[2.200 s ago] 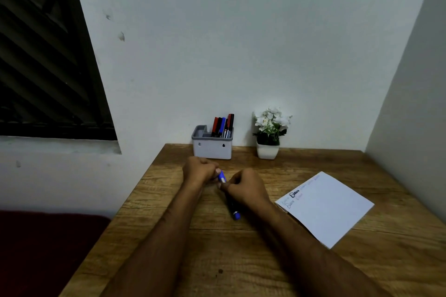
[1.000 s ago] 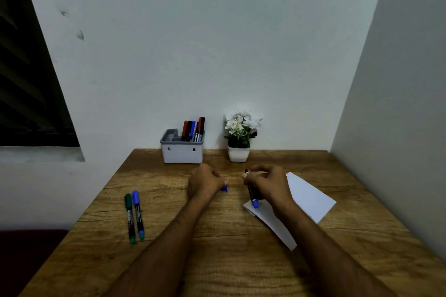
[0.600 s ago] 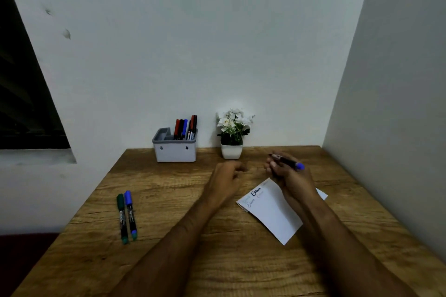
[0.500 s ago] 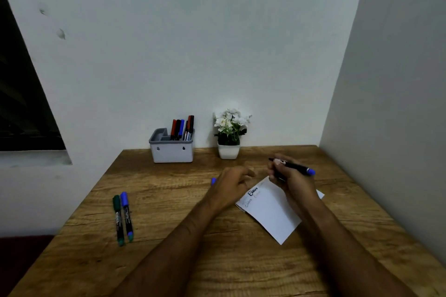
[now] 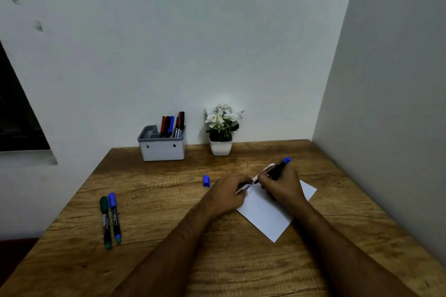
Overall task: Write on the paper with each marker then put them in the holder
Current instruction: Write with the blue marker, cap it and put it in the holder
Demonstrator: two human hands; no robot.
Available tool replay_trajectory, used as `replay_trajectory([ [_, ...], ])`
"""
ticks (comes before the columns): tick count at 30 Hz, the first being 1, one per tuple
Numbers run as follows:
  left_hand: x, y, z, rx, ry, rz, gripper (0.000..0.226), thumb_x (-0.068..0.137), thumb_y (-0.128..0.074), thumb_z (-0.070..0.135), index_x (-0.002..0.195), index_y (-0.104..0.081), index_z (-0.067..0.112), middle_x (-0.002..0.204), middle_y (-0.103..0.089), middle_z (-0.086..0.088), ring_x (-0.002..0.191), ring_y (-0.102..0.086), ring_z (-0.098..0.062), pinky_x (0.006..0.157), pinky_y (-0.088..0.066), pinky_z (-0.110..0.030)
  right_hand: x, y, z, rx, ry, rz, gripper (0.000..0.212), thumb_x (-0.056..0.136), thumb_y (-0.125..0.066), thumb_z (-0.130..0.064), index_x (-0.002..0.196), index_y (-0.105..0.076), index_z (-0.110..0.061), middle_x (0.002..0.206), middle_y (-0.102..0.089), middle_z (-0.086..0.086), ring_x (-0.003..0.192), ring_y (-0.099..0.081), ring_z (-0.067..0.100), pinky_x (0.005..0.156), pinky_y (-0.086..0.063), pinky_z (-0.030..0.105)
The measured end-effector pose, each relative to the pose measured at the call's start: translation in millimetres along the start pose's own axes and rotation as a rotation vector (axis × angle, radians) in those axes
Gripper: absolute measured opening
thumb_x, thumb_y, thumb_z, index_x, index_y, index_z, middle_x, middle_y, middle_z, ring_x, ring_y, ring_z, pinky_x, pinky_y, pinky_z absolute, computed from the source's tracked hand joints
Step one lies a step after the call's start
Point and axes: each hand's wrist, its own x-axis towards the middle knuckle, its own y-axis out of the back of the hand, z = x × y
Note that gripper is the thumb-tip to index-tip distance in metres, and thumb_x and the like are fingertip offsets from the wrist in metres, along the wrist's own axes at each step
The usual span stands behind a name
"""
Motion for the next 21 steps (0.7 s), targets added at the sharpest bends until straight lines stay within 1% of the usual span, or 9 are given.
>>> replay_trajectory([
  [3, 0.5, -0.9, -1.5, -0.013, -0.003, 0.003, 0.039, 0.091, -0.057, 0.02, 0.129, -0.062, 0.023, 0.128, -0.064, 0.008, 0.118, -0.056, -0.006, 0.102, -0.047, -0.03, 0.0, -2.9, -0.2, -0.065, 0.024, -0.004, 0.008, 0.082, -0.077, -0.016, 0.075, -0.072, -0.015, 0.07, -0.071, -0.001, 0.066, -0.069, 0.011, 0.058, -0.053, 0.023],
  [7, -1.0, -1.2, -0.7, -0.017, -0.019, 0.021, 0.038, 0.092, -0.057, 0.019, 0.129, -0.062, 0.021, 0.128, -0.064, 0.007, 0.117, -0.056, -0.007, 0.102, -0.046, -0.029, 0.3, -4.3, 0.2, -0.077, 0.006, -0.017, 0.013, 0.083, -0.076, -0.014, 0.073, -0.068, -0.017, 0.069, -0.069, 0.0, 0.064, -0.066, 0.011, 0.058, -0.046, 0.023],
  [11, -1.4, -0.8, -1.0, -0.012, -0.027, 0.02, 0.037, 0.091, -0.057, 0.018, 0.127, -0.061, 0.019, 0.125, -0.064, 0.005, 0.115, -0.057, -0.009, 0.099, -0.048, -0.033, -0.6, -4.2, -0.4, -0.085, 0.021, -0.017, 0.022, 0.084, -0.075, -0.011, 0.068, -0.064, -0.019, 0.065, -0.066, -0.002, 0.06, -0.062, 0.009, 0.057, -0.043, 0.022],
  [13, -1.6, -1.0, -1.4, -0.011, -0.017, 0.015, 0.036, 0.091, -0.056, 0.019, 0.127, -0.061, 0.019, 0.126, -0.064, 0.005, 0.116, -0.056, -0.009, 0.099, -0.047, -0.034, -0.3, -5.3, -0.4, -0.1, 0.028, -0.029, 0.02, 0.085, -0.075, -0.012, 0.07, -0.065, -0.019, 0.067, -0.066, -0.003, 0.062, -0.062, 0.007, 0.057, -0.043, 0.021],
  [15, -1.7, -1.2, -1.2, -0.003, -0.009, 0.007, 0.036, 0.093, -0.056, 0.021, 0.128, -0.06, 0.02, 0.129, -0.063, 0.006, 0.118, -0.055, -0.009, 0.101, -0.046, -0.033, 0.1, -6.7, 0.3, -0.115, 0.028, -0.048, 0.013, 0.085, -0.077, -0.014, 0.076, -0.068, -0.017, 0.072, -0.068, -0.001, 0.068, -0.065, 0.009, 0.06, -0.045, 0.022],
  [16, -1.0, -1.2, -1.7, 0.002, -0.004, 0.003, 0.037, 0.093, -0.056, 0.021, 0.13, -0.059, 0.02, 0.13, -0.062, 0.006, 0.12, -0.054, -0.009, 0.102, -0.045, -0.033, -0.1, -6.8, -0.3, -0.123, 0.026, -0.051, 0.013, 0.084, -0.077, -0.014, 0.076, -0.068, -0.017, 0.072, -0.068, -0.001, 0.069, -0.066, 0.01, 0.06, -0.045, 0.022],
  [19, -0.5, -1.3, -1.4, 0.017, 0.008, -0.013, 0.038, 0.094, -0.055, 0.022, 0.132, -0.058, 0.021, 0.133, -0.06, 0.005, 0.121, -0.053, -0.01, 0.102, -0.045, -0.033, -1.0, -5.6, -1.5, -0.131, 0.026, -0.032, 0.027, 0.082, -0.077, -0.011, 0.063, -0.061, -0.023, 0.063, -0.063, -0.006, 0.058, -0.061, 0.003, 0.056, -0.041, 0.02],
  [21, -1.1, -0.9, -0.8, 0.019, 0.008, -0.014, 0.037, 0.094, -0.055, 0.022, 0.13, -0.059, 0.021, 0.131, -0.061, 0.005, 0.12, -0.054, -0.011, 0.101, -0.046, -0.034, -1.5, -4.8, -1.5, -0.121, 0.035, -0.025, 0.028, 0.082, -0.077, -0.011, 0.063, -0.061, -0.024, 0.062, -0.063, -0.007, 0.057, -0.06, 0.002, 0.055, -0.041, 0.019],
])
